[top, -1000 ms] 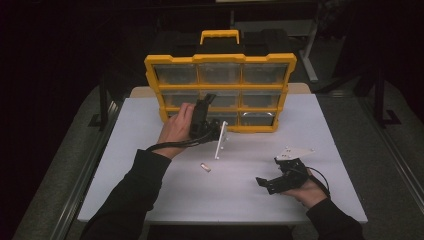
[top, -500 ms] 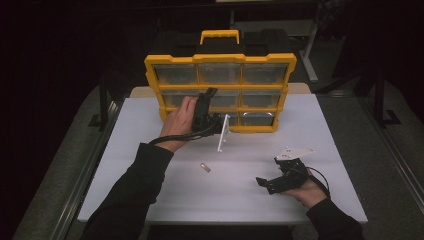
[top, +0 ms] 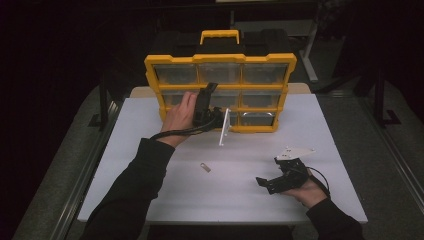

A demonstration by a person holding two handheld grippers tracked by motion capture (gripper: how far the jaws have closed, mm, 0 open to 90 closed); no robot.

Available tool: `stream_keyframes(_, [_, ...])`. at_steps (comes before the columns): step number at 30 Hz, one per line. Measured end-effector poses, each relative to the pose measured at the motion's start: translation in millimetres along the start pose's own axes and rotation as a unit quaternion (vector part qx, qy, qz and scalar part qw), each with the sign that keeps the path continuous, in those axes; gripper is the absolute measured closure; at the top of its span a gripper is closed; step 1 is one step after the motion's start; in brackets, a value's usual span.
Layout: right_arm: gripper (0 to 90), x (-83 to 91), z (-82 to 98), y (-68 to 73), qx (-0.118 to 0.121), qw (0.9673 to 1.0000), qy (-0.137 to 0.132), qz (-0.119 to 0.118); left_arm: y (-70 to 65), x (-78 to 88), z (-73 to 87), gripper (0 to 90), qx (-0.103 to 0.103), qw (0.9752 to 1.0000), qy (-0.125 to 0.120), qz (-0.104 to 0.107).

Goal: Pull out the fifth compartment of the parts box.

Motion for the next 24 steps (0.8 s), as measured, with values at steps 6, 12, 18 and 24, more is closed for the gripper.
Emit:
stream_keyframes(6, [0.0, 0.1, 0.0, 0.2, 0.001, 1.0, 0.0, -0.001, 1.9, -0.5, -1.7, 13.1, -0.006, 1.0, 0.003, -0.001])
stream_keyframes(12, [0.0, 0.3, -0.1, 0.4, 0.001, 1.0, 0.0, -0.001, 2.4, -0.8, -2.3, 18.0, -0.006, 1.0, 0.006, -0.001])
stream_keyframes(18, [0.0, 0.2, -0.1, 0.5, 0.001, 1.0, 0.0, -0.002, 1.4, -1.9, -1.6, 23.5, -0.007, 0.9999, 0.012, 0.0])
stream_keyframes(24, [0.0, 0.2, -0.1, 0.6, 0.002, 1.0, 0.0, -0.003, 1.6, -2.3, -1.5, 34.2, -0.008, 0.9998, 0.017, -0.002])
Point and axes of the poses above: each handheld gripper's, and its own axes: x roughly backward along the jaws, z roughly out of its underside, y roughly to its left, the point moved 7 cm from there along -x, roughly forward along the jaws, and after that the axes turned 10 degrees about -y, right-handed, at the moved point
